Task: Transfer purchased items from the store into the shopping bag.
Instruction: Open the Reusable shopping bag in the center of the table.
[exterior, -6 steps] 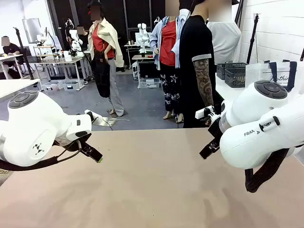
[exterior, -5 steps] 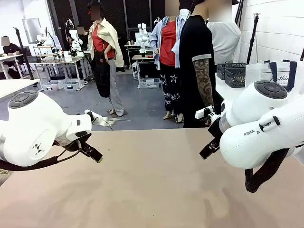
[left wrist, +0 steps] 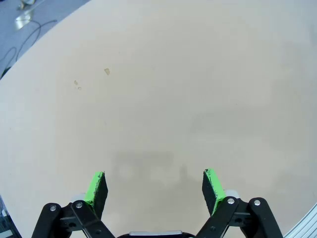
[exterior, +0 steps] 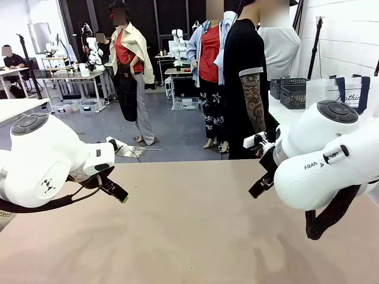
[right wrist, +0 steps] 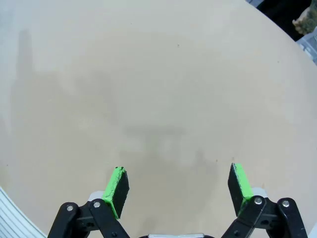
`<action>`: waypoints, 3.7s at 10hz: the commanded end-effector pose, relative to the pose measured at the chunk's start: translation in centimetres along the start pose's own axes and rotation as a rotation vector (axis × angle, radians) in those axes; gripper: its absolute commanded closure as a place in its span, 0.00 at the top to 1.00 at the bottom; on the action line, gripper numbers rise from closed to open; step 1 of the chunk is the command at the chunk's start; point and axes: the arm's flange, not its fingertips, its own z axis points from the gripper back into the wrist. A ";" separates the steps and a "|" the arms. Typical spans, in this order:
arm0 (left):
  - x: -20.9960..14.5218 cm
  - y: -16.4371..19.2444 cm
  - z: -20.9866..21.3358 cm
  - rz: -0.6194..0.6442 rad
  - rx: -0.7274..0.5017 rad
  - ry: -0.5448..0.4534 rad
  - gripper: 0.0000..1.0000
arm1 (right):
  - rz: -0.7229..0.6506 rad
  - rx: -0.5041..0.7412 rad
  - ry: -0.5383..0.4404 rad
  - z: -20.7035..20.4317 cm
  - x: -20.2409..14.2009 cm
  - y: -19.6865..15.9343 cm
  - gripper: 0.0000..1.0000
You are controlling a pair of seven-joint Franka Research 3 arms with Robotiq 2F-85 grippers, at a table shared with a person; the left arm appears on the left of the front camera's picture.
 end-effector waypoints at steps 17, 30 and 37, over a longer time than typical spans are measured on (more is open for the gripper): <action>-21.6 7.8 15.6 0.575 0.278 -0.312 1.00 | -0.911 -0.327 -0.453 19.2 -23.8 -15.8 1.00; -6.3 19.5 20.3 0.585 0.288 -0.310 1.00 | -0.933 -0.353 -0.429 25.8 -16.8 -26.9 1.00; -6.3 19.5 20.3 0.585 0.288 -0.310 1.00 | -0.933 -0.353 -0.429 25.8 -16.8 -26.9 1.00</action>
